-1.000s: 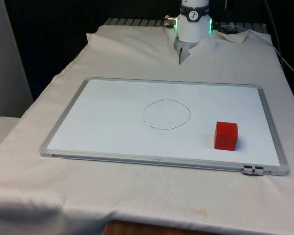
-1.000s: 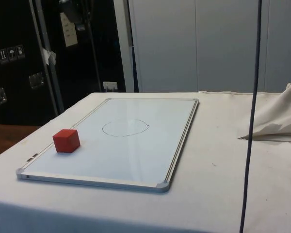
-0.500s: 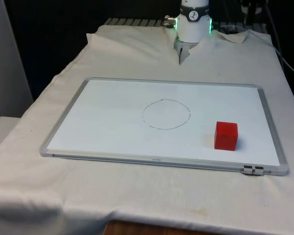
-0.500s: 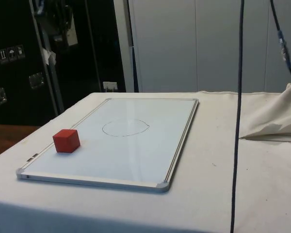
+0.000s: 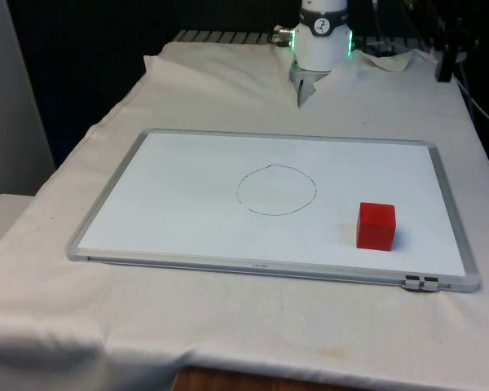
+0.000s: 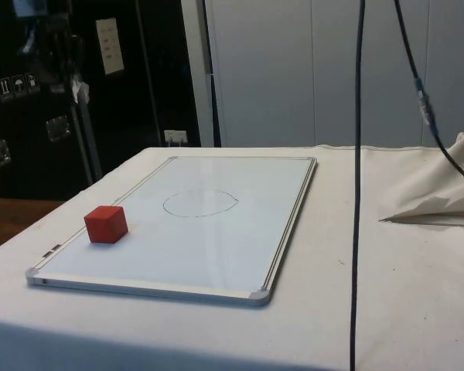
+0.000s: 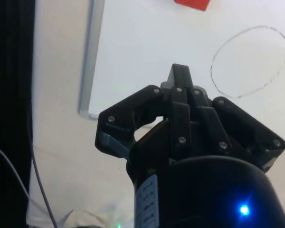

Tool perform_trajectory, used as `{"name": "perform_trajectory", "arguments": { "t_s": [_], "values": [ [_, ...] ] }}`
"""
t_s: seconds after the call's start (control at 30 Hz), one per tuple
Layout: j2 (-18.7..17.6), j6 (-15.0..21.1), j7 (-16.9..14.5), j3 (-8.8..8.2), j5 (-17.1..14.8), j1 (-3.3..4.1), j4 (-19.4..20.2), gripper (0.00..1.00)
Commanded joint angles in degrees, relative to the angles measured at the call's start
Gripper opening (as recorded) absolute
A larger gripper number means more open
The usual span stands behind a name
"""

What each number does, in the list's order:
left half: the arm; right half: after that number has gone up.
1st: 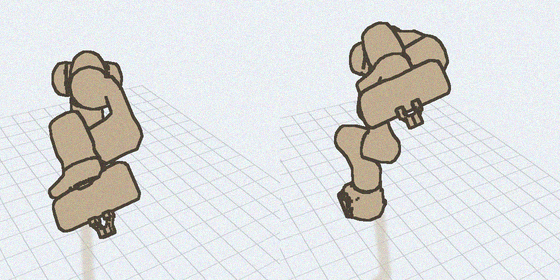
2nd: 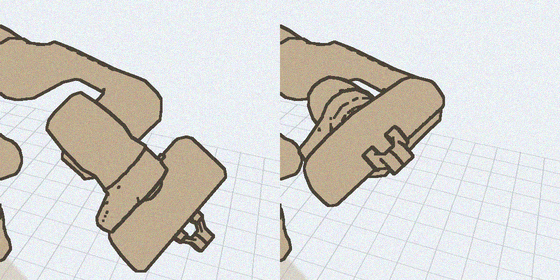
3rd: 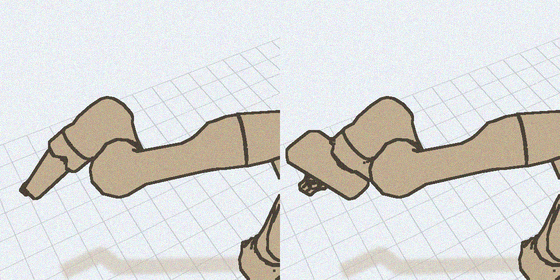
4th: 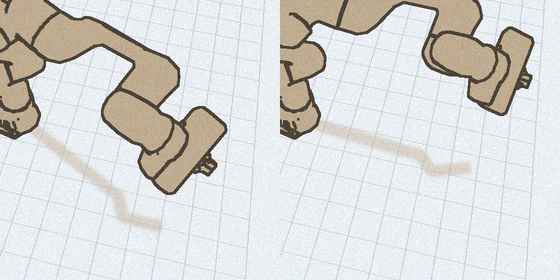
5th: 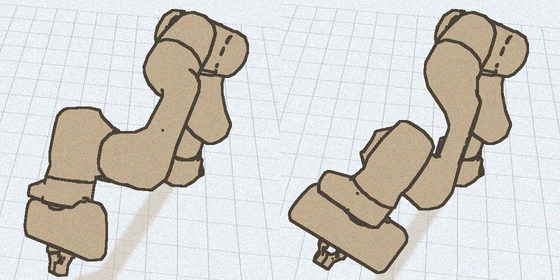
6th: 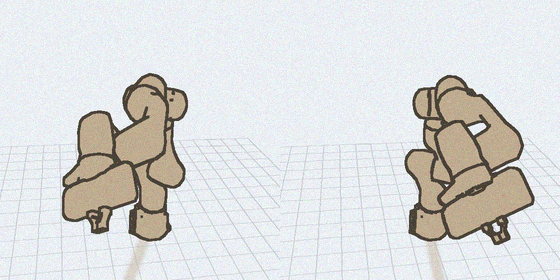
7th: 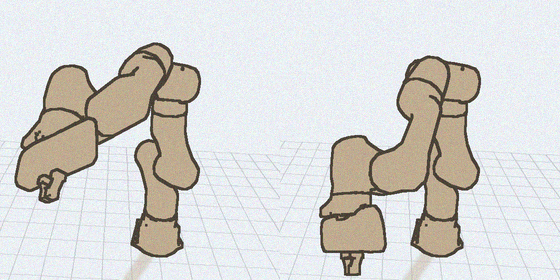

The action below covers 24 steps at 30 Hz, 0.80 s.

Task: Push the cube into the marked area.

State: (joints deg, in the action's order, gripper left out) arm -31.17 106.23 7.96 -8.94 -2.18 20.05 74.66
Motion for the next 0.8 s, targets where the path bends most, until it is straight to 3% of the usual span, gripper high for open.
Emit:
{"name": "perform_trajectory", "arguments": {
  "t_s": [0.0,0.57,0.77],
  "values": [
    [-0.86,0.74,0.34,0.23,-0.17,0.11,-0.63,0.0],
    [-6.02,6.88,-0.69,0.97,0.0,0.29,-0.4,0.0],
    [-9.85,8.65,-0.52,1.72,-0.34,0.17,-3.5,0.0]
  ]
}}
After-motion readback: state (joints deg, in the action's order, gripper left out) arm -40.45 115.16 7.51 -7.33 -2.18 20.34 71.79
